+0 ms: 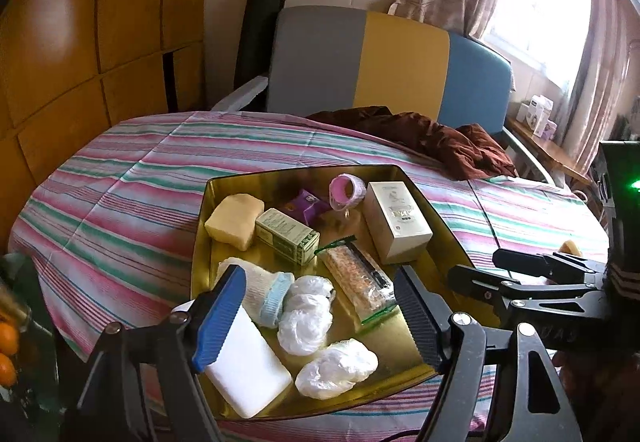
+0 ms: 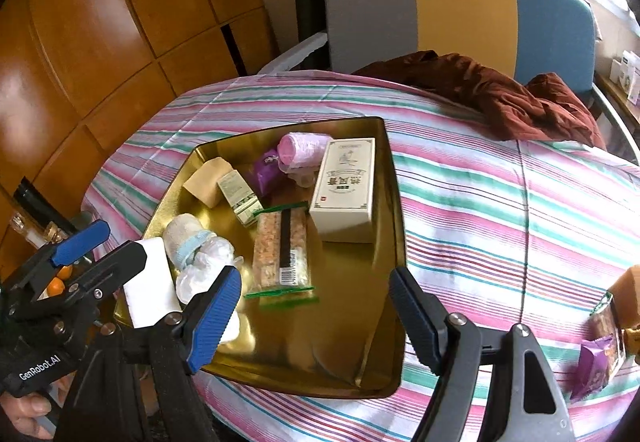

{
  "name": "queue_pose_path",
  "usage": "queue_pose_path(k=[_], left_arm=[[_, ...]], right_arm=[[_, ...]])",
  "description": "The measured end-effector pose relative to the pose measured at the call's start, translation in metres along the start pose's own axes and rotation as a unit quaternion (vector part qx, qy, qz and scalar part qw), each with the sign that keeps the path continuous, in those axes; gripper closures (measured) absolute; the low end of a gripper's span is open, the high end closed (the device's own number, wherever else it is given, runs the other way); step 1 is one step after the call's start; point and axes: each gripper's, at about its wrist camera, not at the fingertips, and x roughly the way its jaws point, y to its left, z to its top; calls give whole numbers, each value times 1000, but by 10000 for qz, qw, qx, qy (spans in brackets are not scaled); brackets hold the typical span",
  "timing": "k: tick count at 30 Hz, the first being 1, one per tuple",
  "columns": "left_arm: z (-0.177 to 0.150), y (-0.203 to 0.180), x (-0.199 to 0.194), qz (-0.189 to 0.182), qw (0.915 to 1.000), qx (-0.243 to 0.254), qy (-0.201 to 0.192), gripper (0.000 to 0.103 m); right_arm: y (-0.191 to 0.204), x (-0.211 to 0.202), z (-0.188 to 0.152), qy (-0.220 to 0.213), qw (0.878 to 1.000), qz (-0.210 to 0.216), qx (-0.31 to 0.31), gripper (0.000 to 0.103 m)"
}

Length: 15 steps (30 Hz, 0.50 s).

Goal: Organize objects
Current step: 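Move both grippers back toward the remaining sponge and purple packet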

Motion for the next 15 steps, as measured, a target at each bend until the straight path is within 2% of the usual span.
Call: queue_pose_path(k=[15], left_arm=[[2, -21, 1, -95, 9994, 340, 32, 26]], right_arm=[[-22, -13, -14, -53, 9992, -402, 71, 25]])
